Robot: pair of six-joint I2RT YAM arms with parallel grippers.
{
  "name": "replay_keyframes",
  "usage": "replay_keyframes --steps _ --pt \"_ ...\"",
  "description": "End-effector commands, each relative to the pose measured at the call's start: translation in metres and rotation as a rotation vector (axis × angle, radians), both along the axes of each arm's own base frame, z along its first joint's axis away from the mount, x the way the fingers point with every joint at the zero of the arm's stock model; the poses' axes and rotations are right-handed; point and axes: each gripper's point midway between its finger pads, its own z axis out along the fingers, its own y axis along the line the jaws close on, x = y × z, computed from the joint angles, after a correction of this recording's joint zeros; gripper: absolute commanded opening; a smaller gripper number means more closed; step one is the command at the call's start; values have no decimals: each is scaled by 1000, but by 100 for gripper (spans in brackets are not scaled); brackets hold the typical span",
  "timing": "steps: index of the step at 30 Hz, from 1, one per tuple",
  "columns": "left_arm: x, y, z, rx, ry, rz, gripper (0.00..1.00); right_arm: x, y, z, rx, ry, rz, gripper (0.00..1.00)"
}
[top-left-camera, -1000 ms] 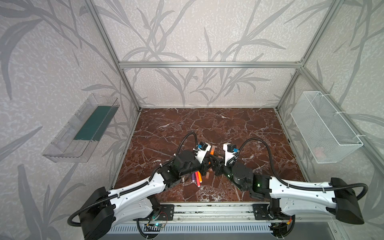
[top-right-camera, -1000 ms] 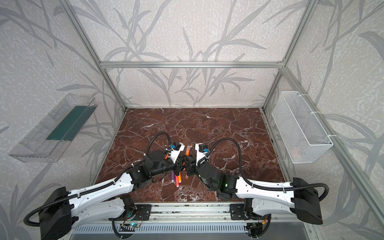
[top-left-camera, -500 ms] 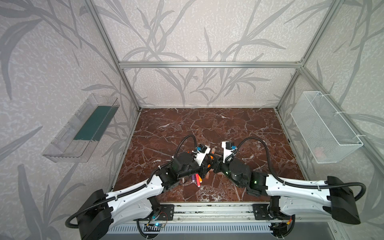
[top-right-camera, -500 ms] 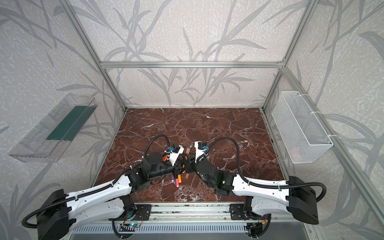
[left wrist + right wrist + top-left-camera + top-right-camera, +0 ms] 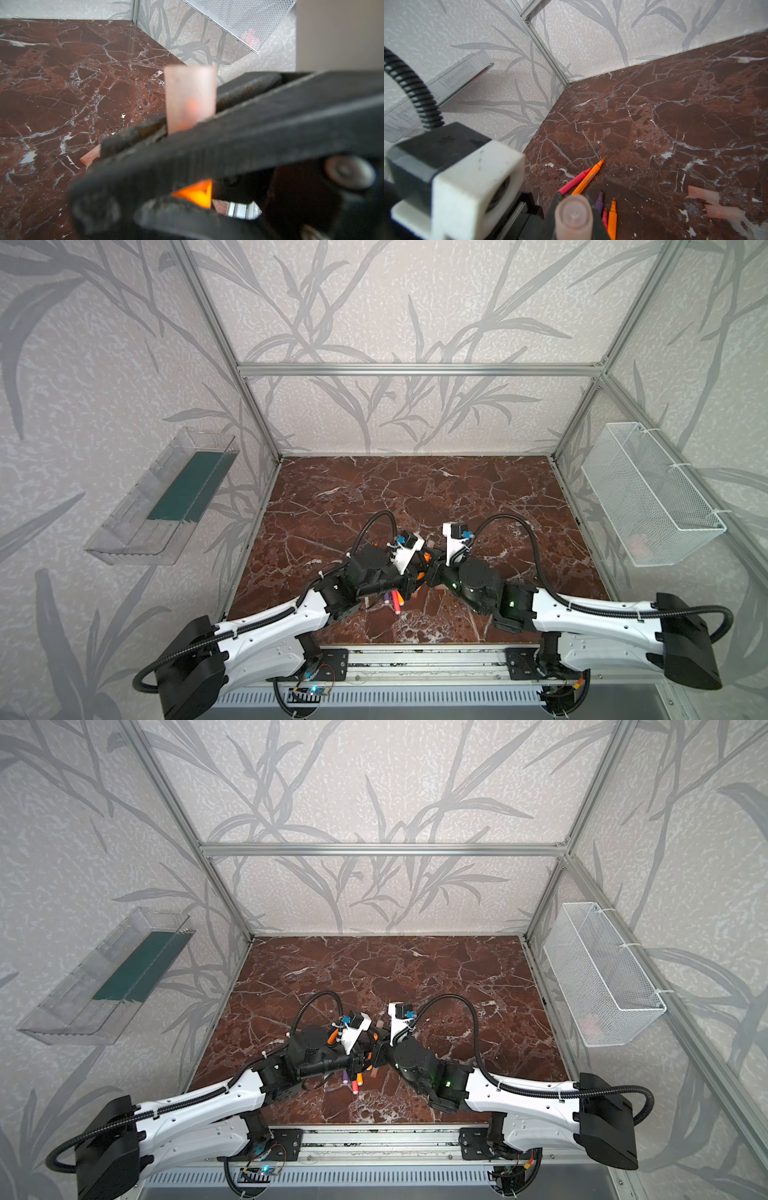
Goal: Insert the pens into the pen caps
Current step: 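Pull the capped highlighter away with the right gripper while the left gripper releases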
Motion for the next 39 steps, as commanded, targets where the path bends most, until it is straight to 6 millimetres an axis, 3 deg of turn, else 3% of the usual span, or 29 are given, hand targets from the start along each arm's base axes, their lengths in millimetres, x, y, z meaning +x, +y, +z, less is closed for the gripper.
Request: replay_keyframes --steps 1,4,7,13,19,29,35,39 --pt "2 -5 49 -127 -111 -6 37 1 -28 -37 -159 31 -38 5" --pt "8 -2 40 -98 -99 29 57 11 -52 -42 -213 44 -103 3" --pt "14 4 32 -75 -89 79 68 20 -78 -51 -266 78 -162 3" --pt "41 39 13 56 -53 327 74 42 -131 -98 -447 261 -273 3" --pt "60 93 -12 264 -2 602 74 54 -158 -153 -628 462 -316 0" --pt "50 125 -15 258 9 684 81 64 -161 -211 -667 657 -271 0" --pt "45 140 -20 286 26 729 82 66 -163 -230 -678 729 -266 0" --pt "45 149 -27 330 35 762 82 68 -165 -233 -679 728 -273 13"
